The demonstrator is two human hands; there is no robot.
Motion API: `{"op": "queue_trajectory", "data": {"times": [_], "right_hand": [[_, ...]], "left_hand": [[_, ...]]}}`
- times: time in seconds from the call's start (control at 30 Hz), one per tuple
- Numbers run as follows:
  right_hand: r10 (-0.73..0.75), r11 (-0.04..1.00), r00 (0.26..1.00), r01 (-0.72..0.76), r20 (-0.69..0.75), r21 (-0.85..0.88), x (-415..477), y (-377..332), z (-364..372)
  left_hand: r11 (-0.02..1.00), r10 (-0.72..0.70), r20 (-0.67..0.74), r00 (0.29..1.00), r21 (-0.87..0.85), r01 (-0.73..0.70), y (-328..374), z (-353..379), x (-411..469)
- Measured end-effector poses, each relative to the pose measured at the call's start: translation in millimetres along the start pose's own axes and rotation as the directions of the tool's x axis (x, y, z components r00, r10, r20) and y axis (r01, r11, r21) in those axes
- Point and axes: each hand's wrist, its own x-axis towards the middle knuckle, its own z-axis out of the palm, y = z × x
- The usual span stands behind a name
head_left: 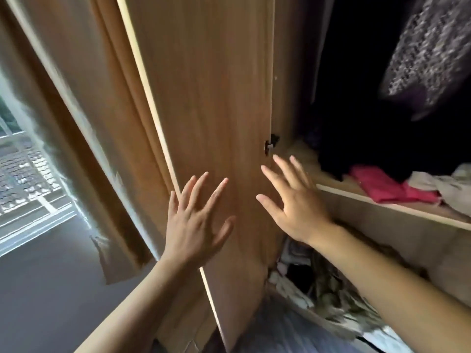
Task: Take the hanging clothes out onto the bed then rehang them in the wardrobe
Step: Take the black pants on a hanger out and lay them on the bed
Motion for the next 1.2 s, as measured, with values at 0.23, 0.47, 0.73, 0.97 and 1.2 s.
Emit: {"op": "queue_trajectory", "data": {"times": [0.23,0.47,0.73,0.97,1.2], "right_hand": [[0.202,0.973,0.979,-0.199,0.016,-0.121,-79.1,38.3,-45.5],[0.271,0.935,0.956,-0.290,-0.116,-0.203,-58.1,91.6,-95.2],[0.126,0.920,0.947,-0.222,-0.294,-0.322,48.4,169.0,-169.6],[-0.013,0.886,0.928,-0.162,-0.373,-0.434,147.3,210.3,-251.3],[-0.194,0.873,0.868,-0.059,-0.457,-0.483,233.0,234.3,-300.7]], "left_hand": [[0.969,0.220,0.114,0.969,-0.138,-0.204,62.3,25.8,9.9],[0.907,0.370,0.017,0.929,-0.224,-0.357,126.3,34.3,84.6],[0.883,0.385,-0.161,0.909,-0.222,-0.414,195.1,30.0,226.8],[0.888,0.359,-0.331,0.873,-0.165,-0.429,242.3,0.4,348.2],[0.920,0.314,-0.497,0.809,-0.051,-0.388,247.5,-32.1,447.4]]}}
